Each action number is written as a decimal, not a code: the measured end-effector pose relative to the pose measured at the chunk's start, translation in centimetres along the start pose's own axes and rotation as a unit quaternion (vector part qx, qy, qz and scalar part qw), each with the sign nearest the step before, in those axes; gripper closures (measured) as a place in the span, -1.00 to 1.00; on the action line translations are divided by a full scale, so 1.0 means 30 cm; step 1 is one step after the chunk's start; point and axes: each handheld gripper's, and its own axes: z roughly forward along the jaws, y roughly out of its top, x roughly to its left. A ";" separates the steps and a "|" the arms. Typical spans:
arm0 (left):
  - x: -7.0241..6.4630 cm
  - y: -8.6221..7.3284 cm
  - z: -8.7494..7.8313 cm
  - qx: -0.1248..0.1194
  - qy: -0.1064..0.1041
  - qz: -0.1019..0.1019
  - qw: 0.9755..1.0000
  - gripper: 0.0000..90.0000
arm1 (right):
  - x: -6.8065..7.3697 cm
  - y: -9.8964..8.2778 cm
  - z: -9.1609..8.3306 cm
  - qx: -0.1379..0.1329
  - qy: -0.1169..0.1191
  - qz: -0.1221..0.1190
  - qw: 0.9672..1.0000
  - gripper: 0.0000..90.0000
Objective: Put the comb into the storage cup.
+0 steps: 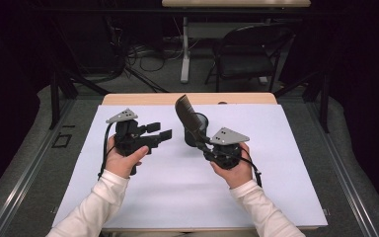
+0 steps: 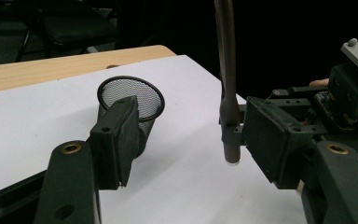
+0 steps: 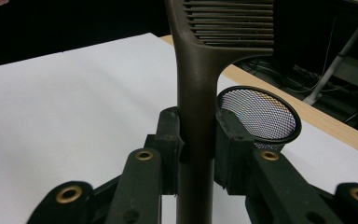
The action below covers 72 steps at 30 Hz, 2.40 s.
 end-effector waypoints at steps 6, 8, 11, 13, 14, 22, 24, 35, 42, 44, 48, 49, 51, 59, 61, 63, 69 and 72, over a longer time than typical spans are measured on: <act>-0.006 0.005 0.011 -0.002 0.006 -0.007 1.000 -0.14 | 0.003 0.000 0.002 0.000 0.001 -0.001 1.000 0.62; -0.005 0.006 0.016 0.001 0.004 -0.011 1.000 -0.14 | 0.004 -0.001 0.003 0.001 0.001 -0.001 1.000 0.62; -0.008 0.009 0.020 0.001 0.005 -0.014 1.000 -0.14 | 0.006 -0.002 0.005 0.002 0.002 -0.001 1.000 0.62; -0.013 0.012 0.022 0.002 0.007 -0.016 1.000 -0.14 | 0.006 -0.002 0.006 0.001 0.003 -0.002 1.000 0.62; -0.015 0.014 0.023 0.002 0.006 -0.017 1.000 -0.14 | 0.007 -0.002 0.006 0.002 0.003 -0.002 1.000 0.62; -0.025 0.025 0.031 0.001 0.001 -0.019 1.000 -0.12 | 0.010 -0.002 0.008 0.002 0.004 -0.002 1.000 0.62; -0.028 0.026 0.033 -0.001 0.001 -0.021 1.000 -0.09 | 0.011 -0.002 0.009 0.003 0.004 -0.003 1.000 0.62; -0.038 0.036 0.040 0.001 0.001 -0.026 1.000 -0.07 | 0.016 -0.005 0.015 0.006 0.006 -0.002 1.000 0.62; -0.045 0.043 0.045 -0.003 -0.007 -0.028 1.000 -0.01 | 0.018 -0.007 0.019 0.008 0.008 -0.001 1.000 0.62; -0.046 0.046 0.047 -0.003 -0.013 -0.029 0.999 0.07 | 0.018 -0.009 0.020 0.008 0.008 -0.003 1.000 0.62; -0.051 0.052 0.054 -0.001 -0.011 -0.029 1.000 0.09 | 0.022 -0.010 0.024 0.009 0.009 -0.003 1.000 0.62; -0.052 0.052 0.056 -0.001 -0.012 -0.031 0.999 0.09 | 0.023 -0.010 0.024 0.009 0.009 -0.003 1.000 0.62; -0.053 0.054 0.060 0.001 -0.014 -0.035 0.999 0.12 | 0.024 -0.010 0.024 0.010 0.010 -0.003 1.000 0.62; -0.038 0.060 0.073 -0.011 -0.022 -0.072 0.997 0.19 | 0.026 -0.010 0.024 0.009 0.012 -0.002 1.000 0.62; -0.033 0.061 0.077 -0.015 -0.025 -0.083 0.996 0.22 | 0.026 -0.010 0.025 0.010 0.013 -0.003 1.000 0.62; -0.028 0.063 0.081 -0.016 -0.023 -0.086 0.996 0.23 | 0.027 -0.011 0.026 0.009 0.013 -0.003 1.000 0.62; -0.023 0.062 0.089 -0.007 -0.022 -0.092 0.995 0.28 | 0.029 -0.011 0.026 0.010 0.014 -0.002 1.000 0.62; -0.023 0.060 0.097 -0.001 -0.023 -0.100 0.995 0.29 | 0.031 -0.011 0.026 0.010 0.015 -0.003 1.000 0.62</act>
